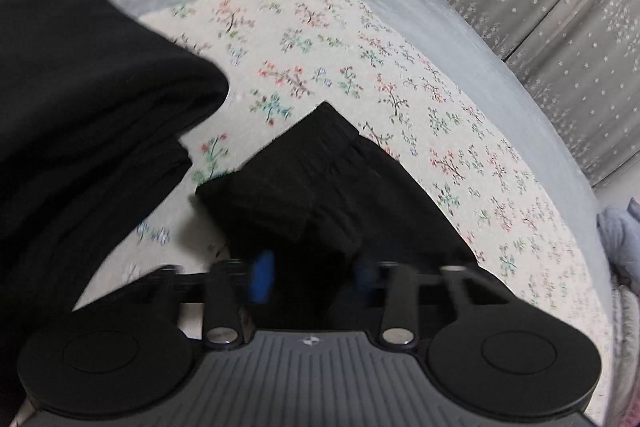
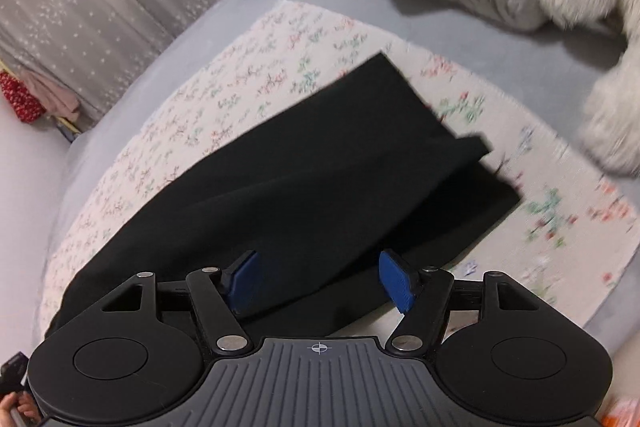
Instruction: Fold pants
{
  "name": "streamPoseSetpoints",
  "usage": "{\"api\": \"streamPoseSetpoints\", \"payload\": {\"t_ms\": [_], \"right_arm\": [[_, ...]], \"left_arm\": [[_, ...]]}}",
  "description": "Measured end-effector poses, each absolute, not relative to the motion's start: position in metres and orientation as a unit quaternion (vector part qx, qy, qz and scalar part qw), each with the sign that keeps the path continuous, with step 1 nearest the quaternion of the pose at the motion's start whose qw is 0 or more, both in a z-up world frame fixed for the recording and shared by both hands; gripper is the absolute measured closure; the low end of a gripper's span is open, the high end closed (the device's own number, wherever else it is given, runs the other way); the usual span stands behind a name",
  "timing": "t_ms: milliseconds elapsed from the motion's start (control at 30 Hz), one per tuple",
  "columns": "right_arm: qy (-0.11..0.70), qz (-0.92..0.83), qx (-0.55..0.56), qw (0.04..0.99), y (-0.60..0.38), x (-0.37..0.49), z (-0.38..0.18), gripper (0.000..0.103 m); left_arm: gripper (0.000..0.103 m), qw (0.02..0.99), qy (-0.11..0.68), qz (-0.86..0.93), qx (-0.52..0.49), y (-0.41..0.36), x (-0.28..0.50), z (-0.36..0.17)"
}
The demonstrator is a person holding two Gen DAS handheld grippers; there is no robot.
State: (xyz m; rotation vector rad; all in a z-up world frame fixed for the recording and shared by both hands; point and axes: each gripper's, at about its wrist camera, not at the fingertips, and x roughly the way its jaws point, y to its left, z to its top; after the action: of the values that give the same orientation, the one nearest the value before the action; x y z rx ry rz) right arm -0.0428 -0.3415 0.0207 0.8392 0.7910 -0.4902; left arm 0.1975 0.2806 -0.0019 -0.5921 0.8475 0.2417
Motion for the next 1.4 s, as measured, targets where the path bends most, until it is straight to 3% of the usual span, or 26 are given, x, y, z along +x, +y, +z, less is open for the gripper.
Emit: {"api": "streamPoseSetpoints", "payload": {"t_ms": [67, 100, 133, 167, 200, 333, 400, 500, 567, 667, 800, 867, 1100, 1300, 1333, 1367, 1400], "right_arm": [[0.368, -0.270, 0.401, 0.795, -0.350, -0.031, 0.009, 0.040], [0.364, -0.293, 0.403, 0.787, -0.355, -0.028, 0.003, 0.044], [0.360, -0.311, 0.406, 0.780, -0.361, -0.023, -0.003, 0.064], [0.358, -0.320, 0.407, 0.777, -0.366, -0.021, -0.007, 0.093], [0.351, -0.324, 0.410, 0.777, -0.371, -0.019, -0.010, 0.102], [0.298, -0.303, 0.413, 0.805, -0.377, -0.031, 0.013, 0.103], [0.278, -0.298, 0.395, 0.823, -0.372, -0.045, 0.031, 0.103], [0.334, -0.290, 0.369, 0.817, -0.369, -0.055, 0.020, 0.103], [0.383, -0.287, 0.390, 0.787, -0.378, -0.055, 0.000, 0.103], [0.386, -0.277, 0.402, 0.782, -0.385, -0.058, 0.001, 0.103], [0.411, -0.284, 0.371, 0.783, -0.385, -0.050, -0.006, 0.103], [0.412, -0.287, 0.348, 0.791, -0.378, -0.047, -0.003, 0.103], [0.377, -0.328, 0.337, 0.798, -0.379, -0.058, 0.007, 0.103], [0.328, -0.316, 0.375, 0.807, -0.384, -0.069, 0.012, 0.103], [0.316, -0.312, 0.403, 0.800, -0.390, -0.074, 0.011, 0.103], [0.308, -0.313, 0.426, 0.791, -0.395, -0.080, 0.008, 0.103], [0.310, -0.317, 0.436, 0.783, -0.399, -0.083, 0.005, 0.103]], "left_arm": [[0.076, 0.869, 0.402, 0.109, -0.267, 0.279, 0.203, -0.002], [0.078, 0.872, 0.402, 0.104, -0.261, 0.279, 0.206, -0.001], [0.080, 0.874, 0.399, 0.099, -0.257, 0.281, 0.208, 0.002], [0.081, 0.877, 0.394, 0.091, -0.259, 0.284, 0.210, 0.005], [0.081, 0.881, 0.383, 0.079, -0.266, 0.288, 0.209, 0.011], [0.081, 0.903, 0.311, 0.014, -0.295, 0.300, 0.193, 0.027], [0.081, 0.906, 0.337, 0.015, -0.256, 0.300, 0.184, 0.012], [0.081, 0.875, 0.411, 0.032, -0.253, 0.309, 0.179, -0.033], [0.077, 0.864, 0.414, 0.034, -0.286, 0.319, 0.171, -0.048], [0.072, 0.862, 0.416, 0.038, -0.287, 0.318, 0.170, -0.044], [0.060, 0.879, 0.405, 0.056, -0.246, 0.308, 0.171, -0.025], [0.046, 0.883, 0.400, 0.071, -0.233, 0.308, 0.167, -0.022], [0.042, 0.868, 0.401, 0.062, -0.288, 0.330, 0.160, -0.036], [0.010, 0.855, 0.398, 0.037, -0.330, 0.322, 0.163, -0.039], [0.010, 0.852, 0.397, 0.030, -0.340, 0.320, 0.165, -0.040], [0.020, 0.851, 0.393, 0.031, -0.348, 0.317, 0.166, -0.042], [0.038, 0.852, 0.387, 0.039, -0.351, 0.320, 0.167, -0.041]]}}
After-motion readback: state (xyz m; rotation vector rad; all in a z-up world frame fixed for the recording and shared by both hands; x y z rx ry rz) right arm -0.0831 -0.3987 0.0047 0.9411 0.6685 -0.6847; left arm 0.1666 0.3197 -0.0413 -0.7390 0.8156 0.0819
